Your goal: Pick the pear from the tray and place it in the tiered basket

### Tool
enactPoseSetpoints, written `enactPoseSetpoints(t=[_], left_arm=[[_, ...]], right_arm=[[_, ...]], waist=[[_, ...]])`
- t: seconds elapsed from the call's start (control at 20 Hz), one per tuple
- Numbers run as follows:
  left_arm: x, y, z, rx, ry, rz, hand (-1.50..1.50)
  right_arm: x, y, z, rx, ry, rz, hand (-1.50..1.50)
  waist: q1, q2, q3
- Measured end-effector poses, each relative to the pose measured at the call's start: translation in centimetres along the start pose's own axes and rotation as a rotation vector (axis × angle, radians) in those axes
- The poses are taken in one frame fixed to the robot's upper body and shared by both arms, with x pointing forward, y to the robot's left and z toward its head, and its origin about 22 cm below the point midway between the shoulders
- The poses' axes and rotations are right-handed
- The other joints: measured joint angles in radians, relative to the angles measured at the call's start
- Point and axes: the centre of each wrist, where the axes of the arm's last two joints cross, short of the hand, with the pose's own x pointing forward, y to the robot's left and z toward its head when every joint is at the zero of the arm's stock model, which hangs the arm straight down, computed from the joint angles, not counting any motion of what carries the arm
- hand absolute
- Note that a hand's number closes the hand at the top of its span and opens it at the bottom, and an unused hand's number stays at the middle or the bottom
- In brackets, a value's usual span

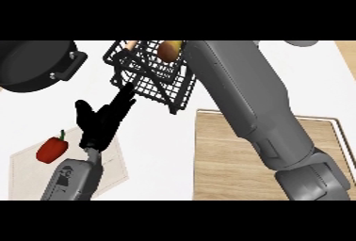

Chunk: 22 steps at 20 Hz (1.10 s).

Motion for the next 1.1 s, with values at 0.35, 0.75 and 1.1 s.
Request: enactPoseSetpoints(t=[0.35, 0.75, 1.1], left_arm=[[-1.1, 1.9, 1.2, 0.071, 0.030, 0.017, 0.00], [-2.3, 3.5, 2.8, 0.133, 0.046, 0.035, 0.00], [-2.7, 4.8, 3.7, 0.177, 0.055, 0.036, 0.00]], right_arm=[[-0.8, -1.5, 2.4, 0.065, 0.026, -0.026, -1.50], [-2.8, -5.6, 6.4, 0.208, 0.032, -0.094, -1.50], [-5.2, -11.0, 8.1, 0.245, 0.032, -0.147, -1.50]], waist=[[-0.072, -0.028, 0.003], [-0.138, -0.047, 0.004], [-0.187, -0.055, 0.005]])
